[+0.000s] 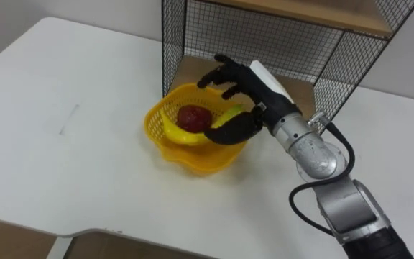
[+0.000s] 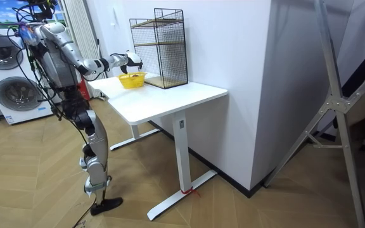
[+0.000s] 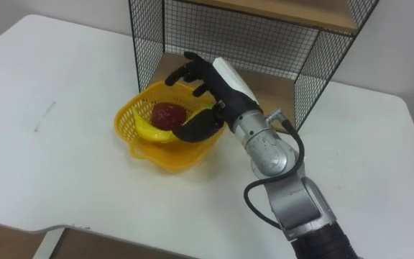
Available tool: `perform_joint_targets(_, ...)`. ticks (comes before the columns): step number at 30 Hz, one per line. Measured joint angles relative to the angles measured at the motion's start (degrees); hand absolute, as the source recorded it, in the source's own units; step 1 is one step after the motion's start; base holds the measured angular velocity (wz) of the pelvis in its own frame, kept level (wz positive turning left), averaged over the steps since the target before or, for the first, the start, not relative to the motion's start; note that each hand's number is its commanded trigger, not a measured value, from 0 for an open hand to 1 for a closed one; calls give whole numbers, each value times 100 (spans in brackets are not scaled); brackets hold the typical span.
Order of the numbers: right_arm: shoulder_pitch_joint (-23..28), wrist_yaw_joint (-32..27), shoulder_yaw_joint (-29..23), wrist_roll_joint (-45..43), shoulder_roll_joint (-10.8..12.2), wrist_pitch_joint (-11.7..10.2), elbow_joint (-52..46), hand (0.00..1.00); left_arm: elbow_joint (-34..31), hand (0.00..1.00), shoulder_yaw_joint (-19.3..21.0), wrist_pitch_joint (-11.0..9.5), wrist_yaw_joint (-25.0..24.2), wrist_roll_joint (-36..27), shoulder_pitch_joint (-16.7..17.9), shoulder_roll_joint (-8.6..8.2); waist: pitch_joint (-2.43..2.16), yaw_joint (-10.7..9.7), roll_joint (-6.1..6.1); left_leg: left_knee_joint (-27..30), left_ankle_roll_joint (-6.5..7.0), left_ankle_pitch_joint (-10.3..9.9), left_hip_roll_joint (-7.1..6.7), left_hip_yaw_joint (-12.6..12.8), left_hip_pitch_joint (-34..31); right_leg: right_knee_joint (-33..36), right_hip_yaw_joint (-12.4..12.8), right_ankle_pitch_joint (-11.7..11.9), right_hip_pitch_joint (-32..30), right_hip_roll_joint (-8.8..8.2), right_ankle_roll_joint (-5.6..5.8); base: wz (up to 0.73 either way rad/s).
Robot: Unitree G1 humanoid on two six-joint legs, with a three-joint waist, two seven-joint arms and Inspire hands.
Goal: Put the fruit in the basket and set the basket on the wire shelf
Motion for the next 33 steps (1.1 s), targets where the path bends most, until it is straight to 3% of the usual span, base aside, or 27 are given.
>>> perform_joint_targets(14, -1, 61, -11, 36, -20, 110, 316, 0, -2, 0, 1, 73, -20, 1, 9, 17, 2, -23, 14, 25, 0, 0, -2, 16, 16, -5, 25, 0, 49, 0, 0, 0)
perform_joint_targets(20, 0, -99, -97, 620, -28, 97, 25, 0, -52, 0, 7, -68, 31, -49, 36, 16, -38, -65, 94, 62, 0, 0, -2, 28, 14, 2, 32, 1, 49, -3, -2, -1)
perform_joint_targets(22, 0, -268, -147, 838, -35, 16, -289, 0, 56, 0, 52, -151, 102, -319, 72, 16, -66, -74, 138, 68, 0, 0, -1, 29, 20, 1, 31, 1, 60, -3, -2, 0)
perform_joint_targets(26, 34, -432, -255, 1452, -36, -222, -655, 0, 160, 0, 271, -262, 208, -906, 236, 17, -68, -197, 184, 119, 1, -1, -2, 14, 63, -7, 0, 1, 121, -7, -2, 3)
perform_joint_targets(29, 408, -476, -421, 1847, -51, -285, -1127, 0, 235, 0, 545, -325, 423, -1494, 443, -4, -61, -246, 222, 58, 1, -2, -2, 26, 119, -6, 24, 1, 159, -7, -2, 0)
perform_joint_targets(33, 987, -651, -728, 2082, -48, -547, -1449, 0, 481, 0, 1043, -484, 667, -2332, 623, -62, -61, -398, 367, 94, 2, -3, -3, 28, 119, -4, 26, 1, 182, -9, -2, 0)
